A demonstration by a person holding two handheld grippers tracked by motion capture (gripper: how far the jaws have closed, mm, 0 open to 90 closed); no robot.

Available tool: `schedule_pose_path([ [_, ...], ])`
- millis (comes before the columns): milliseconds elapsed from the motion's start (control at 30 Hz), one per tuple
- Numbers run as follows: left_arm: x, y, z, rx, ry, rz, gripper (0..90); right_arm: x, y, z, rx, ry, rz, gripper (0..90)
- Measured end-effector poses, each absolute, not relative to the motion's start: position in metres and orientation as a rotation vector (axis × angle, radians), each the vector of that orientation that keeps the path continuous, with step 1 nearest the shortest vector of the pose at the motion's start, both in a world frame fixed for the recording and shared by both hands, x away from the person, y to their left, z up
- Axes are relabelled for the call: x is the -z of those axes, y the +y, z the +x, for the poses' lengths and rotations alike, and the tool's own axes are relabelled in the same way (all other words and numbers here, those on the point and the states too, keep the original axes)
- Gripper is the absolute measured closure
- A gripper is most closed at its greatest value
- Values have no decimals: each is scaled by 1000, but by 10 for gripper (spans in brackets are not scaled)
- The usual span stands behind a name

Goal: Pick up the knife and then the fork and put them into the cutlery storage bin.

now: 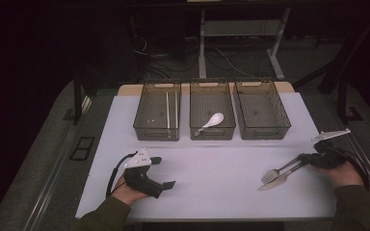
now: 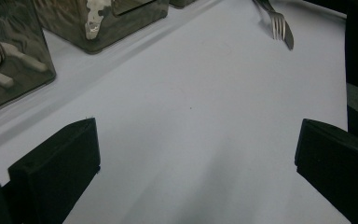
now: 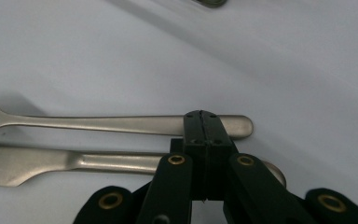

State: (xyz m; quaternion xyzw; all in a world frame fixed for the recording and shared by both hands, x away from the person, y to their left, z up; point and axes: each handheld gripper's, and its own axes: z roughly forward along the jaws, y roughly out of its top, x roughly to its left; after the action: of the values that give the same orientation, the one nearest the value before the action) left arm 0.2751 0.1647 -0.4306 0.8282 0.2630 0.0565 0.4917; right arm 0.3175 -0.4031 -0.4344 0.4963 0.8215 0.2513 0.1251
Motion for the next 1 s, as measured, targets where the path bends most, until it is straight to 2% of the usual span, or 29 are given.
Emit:
schedule_pose_path([
  [767,431,163,274,-130,637,2014,0,431,-384,289,-673,2550,1364,900],
  [1000,431,164,274,-133,632,2013,0,426,-376,284,-753,2590,1302,900],
])
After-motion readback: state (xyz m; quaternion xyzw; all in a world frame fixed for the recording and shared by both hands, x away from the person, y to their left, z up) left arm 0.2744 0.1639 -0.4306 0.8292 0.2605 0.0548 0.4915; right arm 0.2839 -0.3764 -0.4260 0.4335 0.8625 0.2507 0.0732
